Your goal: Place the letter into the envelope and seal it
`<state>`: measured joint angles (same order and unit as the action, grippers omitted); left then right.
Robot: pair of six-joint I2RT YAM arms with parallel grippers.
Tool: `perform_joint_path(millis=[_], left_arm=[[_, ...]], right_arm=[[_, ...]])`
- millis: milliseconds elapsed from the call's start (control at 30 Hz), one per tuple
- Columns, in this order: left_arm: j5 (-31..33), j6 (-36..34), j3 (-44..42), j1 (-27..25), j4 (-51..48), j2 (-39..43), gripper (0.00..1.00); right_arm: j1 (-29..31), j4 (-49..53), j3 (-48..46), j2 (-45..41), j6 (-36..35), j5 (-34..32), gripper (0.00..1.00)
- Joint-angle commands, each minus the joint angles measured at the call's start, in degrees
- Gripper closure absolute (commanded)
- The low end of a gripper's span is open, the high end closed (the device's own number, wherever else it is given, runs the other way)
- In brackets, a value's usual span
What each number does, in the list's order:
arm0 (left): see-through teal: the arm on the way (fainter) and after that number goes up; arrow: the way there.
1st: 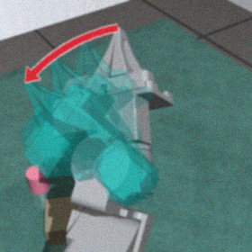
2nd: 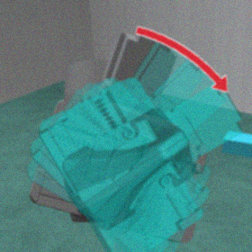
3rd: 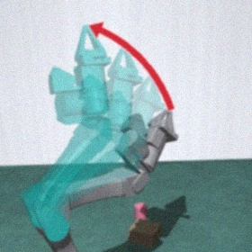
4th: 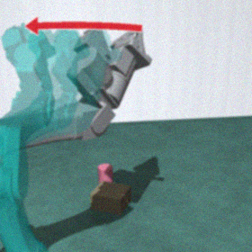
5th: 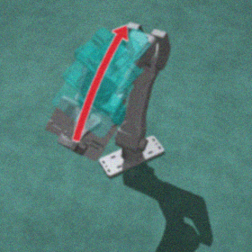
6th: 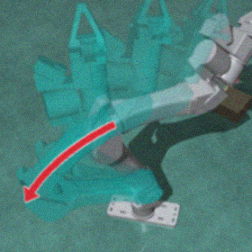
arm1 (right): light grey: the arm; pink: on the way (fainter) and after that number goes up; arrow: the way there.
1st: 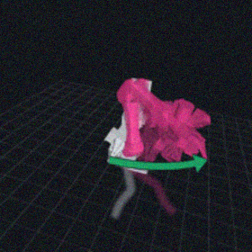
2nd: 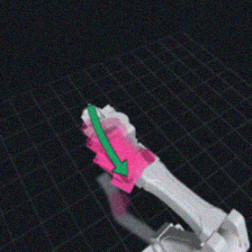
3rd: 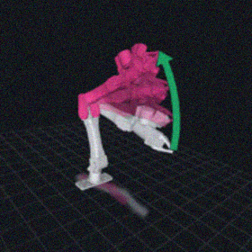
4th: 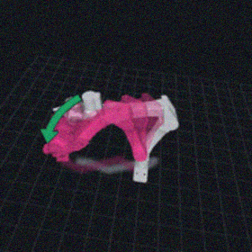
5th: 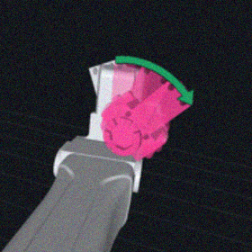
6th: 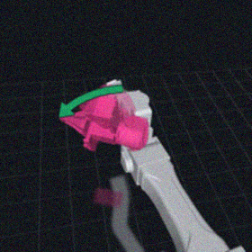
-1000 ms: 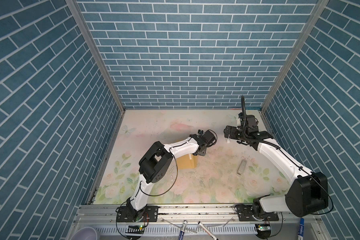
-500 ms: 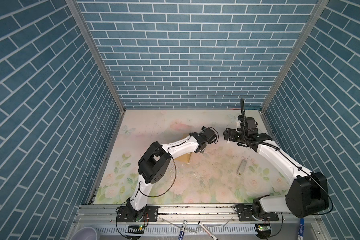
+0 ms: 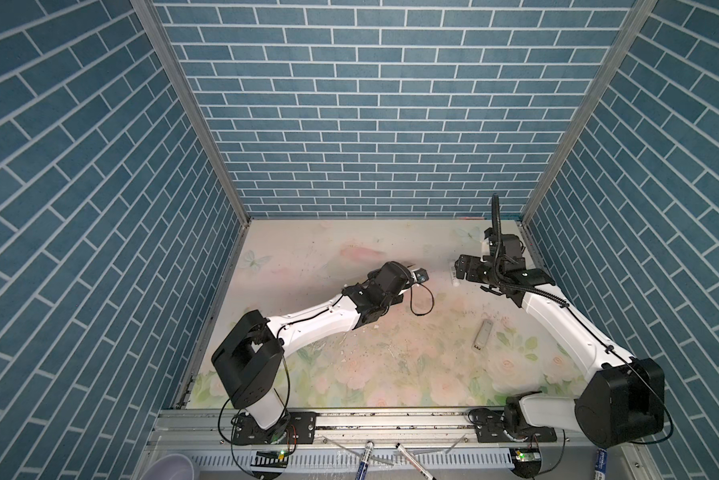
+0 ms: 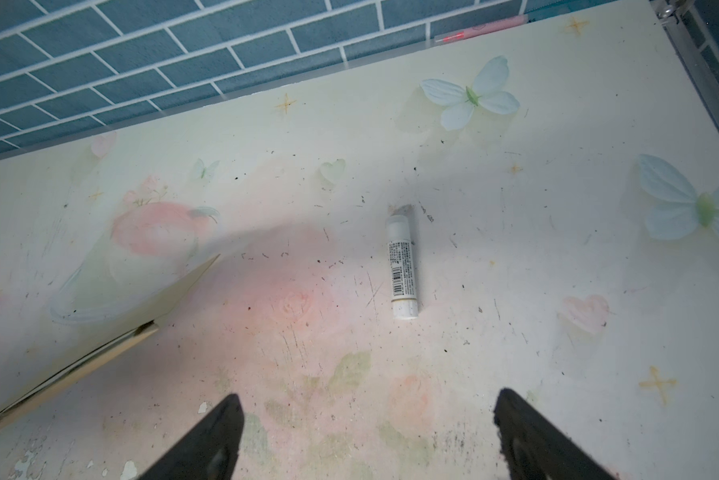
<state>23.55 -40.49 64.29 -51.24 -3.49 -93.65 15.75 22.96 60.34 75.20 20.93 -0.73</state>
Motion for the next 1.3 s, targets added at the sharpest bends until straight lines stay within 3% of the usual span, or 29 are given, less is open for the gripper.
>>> perform_joint_path(millis=[0, 233, 467, 867, 1033, 1267], left_arm=[[-3.91, -12.79, -3.19, -0.67, 7.75, 1.44, 1.0], [-7.11, -16.81, -10.13, -2.44, 14.36, 0.78, 1.0], [-9.67, -14.3, -14.73, -4.19, 20.85, -0.09, 1.0], [-8.52, -11.08, -17.69, -6.41, 22.85, -3.88, 0.99], [-8.54, -8.26, -18.32, -6.68, 23.52, -3.66, 0.89], [-8.97, -2.18, -18.38, -6.71, 21.78, 0.35, 0.64]], right_arm=[[-0.54, 1.83, -1.07, -1.11, -1.59, -0.77, 0.06], [-0.94, 1.92, -1.27, -0.5, -1.59, -0.25, 0.06], [-0.98, 2.09, -1.23, 0.53, -1.49, 0.63, 0.05], [-1.06, 2.24, -1.36, 1.71, -1.29, 1.34, 0.01], [-1.66, 2.62, -1.37, 1.88, -0.98, 0.82, 0.01], [-2.09, 2.36, -1.41, 1.71, -0.98, 1.84, 0.01]])
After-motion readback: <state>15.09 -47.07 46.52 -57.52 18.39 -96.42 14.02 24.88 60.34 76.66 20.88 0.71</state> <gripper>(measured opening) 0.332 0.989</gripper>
